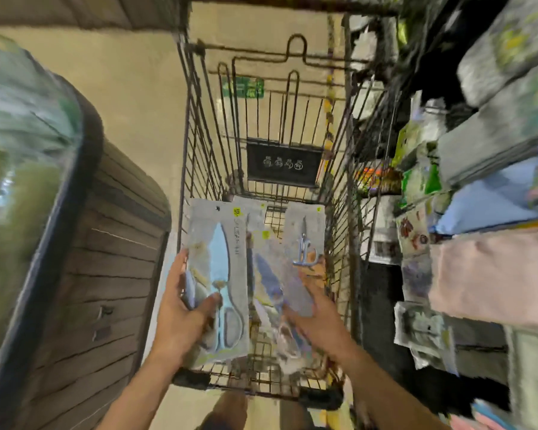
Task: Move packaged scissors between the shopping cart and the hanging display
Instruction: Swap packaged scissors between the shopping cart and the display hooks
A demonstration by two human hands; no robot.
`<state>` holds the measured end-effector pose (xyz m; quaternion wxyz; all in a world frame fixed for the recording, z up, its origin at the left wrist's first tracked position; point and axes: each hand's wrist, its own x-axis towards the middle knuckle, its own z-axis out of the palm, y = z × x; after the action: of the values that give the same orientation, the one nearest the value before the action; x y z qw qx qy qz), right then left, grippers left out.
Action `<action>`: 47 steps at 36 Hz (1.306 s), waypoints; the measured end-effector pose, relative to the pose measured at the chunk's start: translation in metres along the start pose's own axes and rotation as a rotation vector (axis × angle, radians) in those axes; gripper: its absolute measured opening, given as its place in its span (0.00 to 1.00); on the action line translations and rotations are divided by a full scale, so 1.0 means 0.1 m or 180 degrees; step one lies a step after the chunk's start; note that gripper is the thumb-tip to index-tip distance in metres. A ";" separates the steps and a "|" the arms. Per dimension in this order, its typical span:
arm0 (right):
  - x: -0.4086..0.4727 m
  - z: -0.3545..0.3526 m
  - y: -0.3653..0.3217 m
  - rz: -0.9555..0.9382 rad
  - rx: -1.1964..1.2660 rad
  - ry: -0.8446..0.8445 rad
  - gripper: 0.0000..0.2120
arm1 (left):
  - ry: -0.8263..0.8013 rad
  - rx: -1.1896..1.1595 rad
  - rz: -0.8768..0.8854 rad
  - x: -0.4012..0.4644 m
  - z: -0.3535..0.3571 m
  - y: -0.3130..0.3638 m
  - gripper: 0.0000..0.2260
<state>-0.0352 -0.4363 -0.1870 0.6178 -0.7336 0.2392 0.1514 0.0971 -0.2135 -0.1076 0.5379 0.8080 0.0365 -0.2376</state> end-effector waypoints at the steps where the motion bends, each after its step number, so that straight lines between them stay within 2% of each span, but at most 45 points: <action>1: -0.08 -0.04 -0.18 0.0222 0.0308 0.0020 0.39 | 0.0032 -0.0003 0.0050 -0.07 -0.04 0.12 0.40; 4: -0.30 -0.19 -0.61 0.0170 0.0319 0.0595 0.43 | 0.0103 -0.0017 0.0244 -0.28 -0.15 0.50 0.40; 9: -0.65 -0.42 -1.11 -0.0307 0.0487 0.0863 0.36 | 0.0160 -0.0037 0.0486 -0.59 -0.33 0.96 0.40; 11: -0.81 -0.46 -1.30 -0.0523 0.0518 0.0964 0.37 | 0.0121 -0.0054 0.0581 -0.66 -0.39 1.09 0.40; 17: -1.16 -0.47 -1.57 -0.0690 0.0545 0.1325 0.42 | -0.0104 -0.0182 0.0930 -0.76 -0.52 1.39 0.40; 25: -1.54 -0.16 -1.91 -0.0964 0.0729 0.2109 0.41 | -0.0835 -0.0468 0.1252 -0.58 -0.75 1.59 0.41; 35: -2.24 0.40 -1.85 -0.0810 0.0992 0.3155 0.39 | -0.1752 -0.0412 0.1336 -0.62 -0.71 1.69 0.43; 47: -3.68 1.12 -1.44 -0.0741 0.1216 0.4393 0.37 | -0.2885 -0.0044 0.1807 -1.69 -0.36 1.63 0.41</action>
<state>-0.2588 -0.2487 0.1019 0.4556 -0.5619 0.5173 -0.4572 0.0112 -0.2170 0.1143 0.5481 0.5990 -0.4179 -0.4077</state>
